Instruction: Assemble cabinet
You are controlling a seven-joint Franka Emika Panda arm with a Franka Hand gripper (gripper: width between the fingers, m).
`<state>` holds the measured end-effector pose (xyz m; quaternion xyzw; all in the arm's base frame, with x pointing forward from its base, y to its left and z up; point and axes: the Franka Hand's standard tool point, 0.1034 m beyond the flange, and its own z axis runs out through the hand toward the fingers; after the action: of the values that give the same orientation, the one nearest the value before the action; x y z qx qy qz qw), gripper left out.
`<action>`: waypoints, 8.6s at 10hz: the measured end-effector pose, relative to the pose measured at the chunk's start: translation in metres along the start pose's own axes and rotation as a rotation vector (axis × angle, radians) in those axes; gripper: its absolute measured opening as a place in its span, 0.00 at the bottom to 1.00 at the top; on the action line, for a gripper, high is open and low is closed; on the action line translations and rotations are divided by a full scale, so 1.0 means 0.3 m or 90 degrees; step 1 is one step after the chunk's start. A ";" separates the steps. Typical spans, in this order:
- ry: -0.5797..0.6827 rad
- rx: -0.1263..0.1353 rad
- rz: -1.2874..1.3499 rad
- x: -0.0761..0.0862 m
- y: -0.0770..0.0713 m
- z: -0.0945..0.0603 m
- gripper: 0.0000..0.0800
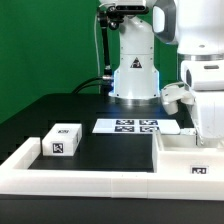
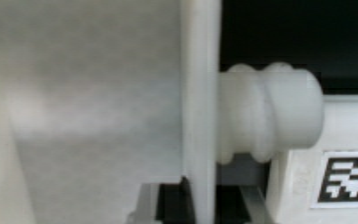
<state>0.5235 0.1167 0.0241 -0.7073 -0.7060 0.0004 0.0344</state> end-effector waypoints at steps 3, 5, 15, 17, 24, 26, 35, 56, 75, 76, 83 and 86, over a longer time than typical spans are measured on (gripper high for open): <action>0.002 0.004 0.012 0.026 -0.002 0.001 0.04; 0.003 0.004 0.014 0.037 -0.002 0.002 0.04; 0.003 0.006 0.019 0.029 -0.004 0.007 0.78; 0.003 0.006 0.020 0.027 -0.004 0.008 0.81; -0.007 0.005 0.033 0.017 -0.010 -0.061 0.81; -0.018 0.004 0.036 0.030 -0.064 -0.134 0.81; -0.001 -0.013 -0.001 0.147 -0.164 -0.156 0.81; 0.038 0.017 0.054 0.240 -0.287 0.044 0.07; -0.003 0.000 0.060 0.058 -0.232 -0.144 0.08; -0.003 0.001 0.060 0.058 -0.233 -0.142 0.08; 0.000 0.000 0.064 0.029 -0.202 -0.136 0.08; 0.000 0.004 0.066 0.030 -0.218 -0.126 0.08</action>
Offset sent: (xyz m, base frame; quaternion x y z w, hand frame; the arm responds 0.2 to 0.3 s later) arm 0.0107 0.0238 0.0007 -0.0029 0.0110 0.0237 0.9997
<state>0.4602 0.1239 0.0654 -0.7429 -0.6684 0.0042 0.0363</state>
